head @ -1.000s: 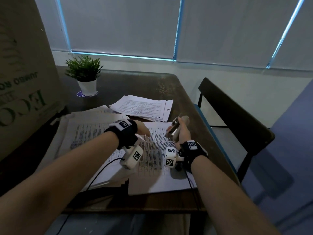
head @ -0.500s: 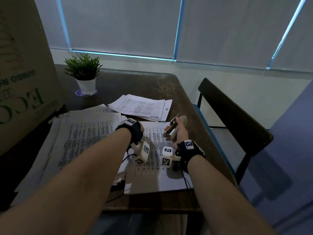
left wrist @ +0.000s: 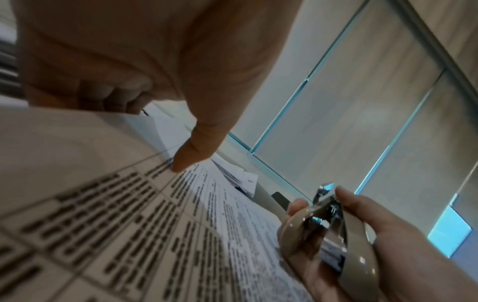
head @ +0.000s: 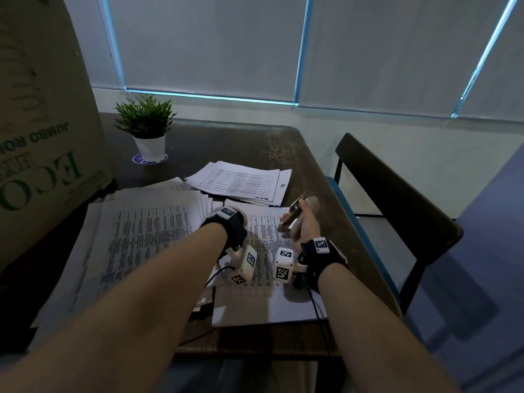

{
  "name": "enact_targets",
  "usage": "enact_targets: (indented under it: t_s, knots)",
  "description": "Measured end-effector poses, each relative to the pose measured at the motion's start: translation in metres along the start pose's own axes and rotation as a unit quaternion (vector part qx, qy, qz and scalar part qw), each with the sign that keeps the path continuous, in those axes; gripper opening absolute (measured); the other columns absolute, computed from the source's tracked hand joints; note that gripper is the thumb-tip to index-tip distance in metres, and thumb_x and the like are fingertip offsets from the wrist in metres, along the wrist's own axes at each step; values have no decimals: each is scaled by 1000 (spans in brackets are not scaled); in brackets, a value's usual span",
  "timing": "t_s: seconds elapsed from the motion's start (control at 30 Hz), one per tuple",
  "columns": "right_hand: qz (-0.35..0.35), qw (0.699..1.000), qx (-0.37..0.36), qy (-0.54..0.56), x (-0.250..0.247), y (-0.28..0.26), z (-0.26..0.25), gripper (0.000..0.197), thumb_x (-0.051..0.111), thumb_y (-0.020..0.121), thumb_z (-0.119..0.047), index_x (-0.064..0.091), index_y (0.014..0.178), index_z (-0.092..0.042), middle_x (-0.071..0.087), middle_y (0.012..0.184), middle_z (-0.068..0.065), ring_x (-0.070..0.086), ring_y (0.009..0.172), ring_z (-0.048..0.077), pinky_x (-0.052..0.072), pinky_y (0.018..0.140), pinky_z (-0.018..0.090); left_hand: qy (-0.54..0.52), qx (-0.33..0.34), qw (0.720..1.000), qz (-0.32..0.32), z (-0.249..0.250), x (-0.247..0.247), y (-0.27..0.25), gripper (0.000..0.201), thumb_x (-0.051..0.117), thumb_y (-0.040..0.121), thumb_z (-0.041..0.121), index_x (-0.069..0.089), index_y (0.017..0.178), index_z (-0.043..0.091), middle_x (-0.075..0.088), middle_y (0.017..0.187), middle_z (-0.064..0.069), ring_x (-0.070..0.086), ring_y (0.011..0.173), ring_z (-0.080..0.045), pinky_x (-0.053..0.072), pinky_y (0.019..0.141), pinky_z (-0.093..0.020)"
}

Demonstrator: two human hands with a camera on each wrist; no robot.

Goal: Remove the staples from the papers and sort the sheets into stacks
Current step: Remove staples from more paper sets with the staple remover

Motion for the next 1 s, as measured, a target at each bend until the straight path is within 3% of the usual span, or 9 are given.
enact_targets:
  t_s: [0.13,0.2,0.27,0.4,0.47,0.6,0.7,0.9,1.0]
  knots:
    - [-1,1000,2,0,-1,1,1,38,66,90,-43,63,88,-5,67,67,10,64,62,22,51,63,33,74,10,997,-21,-4,4,2,17,53,86,19,58,99,9,56,113,-15,56,100,-28,49,94,-37]
    - [-1,1000,3,-3,-2,2,0,37,66,90,-42,63,87,-5,67,67,10,64,62,22,51,64,34,-5,24,1000,-10,6,1,-17,34,48,95,14,54,126,0,50,134,-17,49,122,-30,40,100,-32]
    - [-5,1000,4,-7,-1,2,0,37,65,91,-42,63,87,-6,67,67,9,64,62,21,51,64,33,-106,25,994,28,10,-7,-24,43,48,96,11,41,136,-5,44,141,-17,44,129,-29,37,100,-30]
    - [-13,1000,5,-11,-2,3,0,35,64,91,-42,63,88,-8,67,69,8,64,62,19,49,64,31,-376,14,918,125,-6,-27,-19,70,66,83,8,20,135,3,45,132,-20,51,111,-34,44,96,-40]
    - [-14,1000,5,-16,-2,1,0,30,66,91,-37,63,91,-7,66,71,9,63,62,19,49,64,32,-388,10,906,170,-17,-35,-22,73,63,87,12,14,140,1,47,131,-21,52,115,-35,44,94,-39]
    - [-3,998,-17,-58,3,-3,-3,26,71,88,-24,64,101,-3,66,75,11,63,64,21,49,64,35,-301,82,932,184,-7,-34,-26,28,47,94,9,53,117,-5,59,116,-24,57,104,-35,44,81,-34]
    - [-12,996,-35,-76,14,-13,-12,33,70,88,-29,64,107,-3,68,78,9,64,67,20,51,69,37,-306,139,919,206,7,-41,-44,22,39,98,7,56,103,-6,59,107,-23,55,97,-32,39,76,-30]
    - [-48,948,-296,-105,67,-81,-132,30,60,94,-40,60,110,-15,66,96,2,62,81,12,50,75,27,-306,247,883,256,42,-65,-96,22,38,99,13,55,97,-1,59,95,-12,54,89,-24,40,75,-30]
    - [-82,922,-366,-98,98,-117,-188,16,58,96,-36,58,103,-21,65,92,-3,62,79,6,48,65,14,-302,293,865,272,61,-77,-123,19,37,100,12,53,93,4,55,86,-4,49,80,-18,33,63,-25]
Point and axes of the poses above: each hand's wrist, its own y-axis towards the middle knuckle, its own x-axis out of the palm, z = x × y, the point moved 10 cm from there along y, towards the middle knuckle
